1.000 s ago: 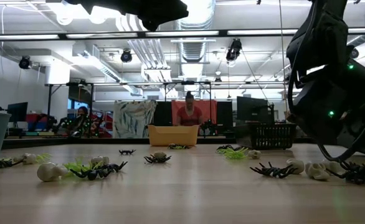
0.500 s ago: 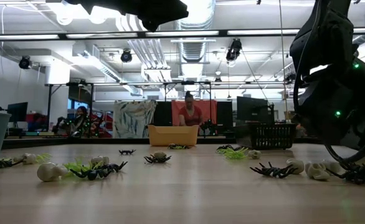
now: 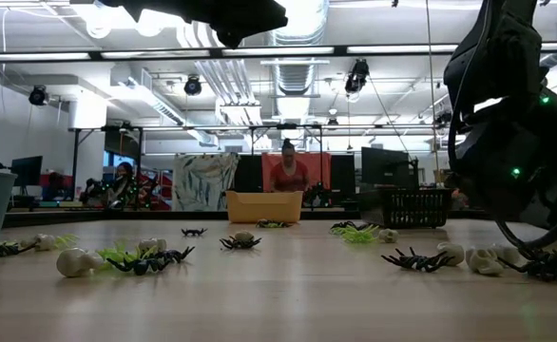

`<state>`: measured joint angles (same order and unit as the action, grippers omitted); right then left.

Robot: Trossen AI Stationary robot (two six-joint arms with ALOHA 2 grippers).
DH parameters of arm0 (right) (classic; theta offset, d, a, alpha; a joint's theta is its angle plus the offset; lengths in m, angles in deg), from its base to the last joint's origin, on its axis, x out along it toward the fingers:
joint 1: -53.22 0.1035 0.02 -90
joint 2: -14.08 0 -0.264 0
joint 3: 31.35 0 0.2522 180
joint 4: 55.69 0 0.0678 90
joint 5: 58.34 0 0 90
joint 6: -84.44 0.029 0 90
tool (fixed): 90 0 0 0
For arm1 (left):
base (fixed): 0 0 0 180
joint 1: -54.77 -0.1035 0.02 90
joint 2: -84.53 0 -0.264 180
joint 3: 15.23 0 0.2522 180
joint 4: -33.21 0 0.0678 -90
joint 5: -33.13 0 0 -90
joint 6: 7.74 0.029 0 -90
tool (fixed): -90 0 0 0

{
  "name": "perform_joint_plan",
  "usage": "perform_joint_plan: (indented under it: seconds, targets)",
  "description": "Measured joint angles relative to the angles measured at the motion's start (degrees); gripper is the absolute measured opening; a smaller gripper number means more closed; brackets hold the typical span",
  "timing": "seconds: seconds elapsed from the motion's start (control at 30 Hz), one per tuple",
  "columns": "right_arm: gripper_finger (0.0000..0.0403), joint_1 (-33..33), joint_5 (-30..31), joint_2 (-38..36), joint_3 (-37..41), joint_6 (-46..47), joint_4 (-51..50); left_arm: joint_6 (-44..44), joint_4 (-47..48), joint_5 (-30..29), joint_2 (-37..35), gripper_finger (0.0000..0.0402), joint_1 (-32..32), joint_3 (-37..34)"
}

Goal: Sort Halloween decoration
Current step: Put the white skull toy into the black bin

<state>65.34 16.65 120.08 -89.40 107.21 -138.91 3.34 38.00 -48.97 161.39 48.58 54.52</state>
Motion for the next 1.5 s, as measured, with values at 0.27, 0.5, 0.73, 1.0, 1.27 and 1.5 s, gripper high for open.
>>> perform_joint_plan:
  seconds: [0.27,0.5,0.73,1.0,1.27,1.5]
  targets:
    - [0.0009,0.0,1.77,-1.05,-0.58,1.64,-0.43,-0.43,0.0,0.0,0.0,0.0117,-0.01,0.0]
    - [0.0009,-0.13,1.61,-4.22,-0.81,6.71,-4.83,-1.21,0.02,0.0,0.0,0.0117,0.0,0.0]
    - [0.0049,-0.13,-1.52,-3.89,-0.83,6.34,-3.99,-1.66,0.04,0.0,-0.02,0.0117,-0.02,-0.01]
    - [0.0144,-0.13,-0.02,-3.45,-0.81,7.01,-4.3,-1.72,0.04,0.0,-0.02,0.0117,0.0,-0.02]
    - [0.0171,-0.13,-0.01,-3.45,0.7,7.36,-2.58,-1.63,0.04,0.0,-0.02,0.0117,0.0,-0.02]
    - [0.0164,0.0,-1.13,-3.45,3.24,8.33,-1.55,-1.41,0.07,0.0,-0.02,0.0117,-0.02,-0.02]
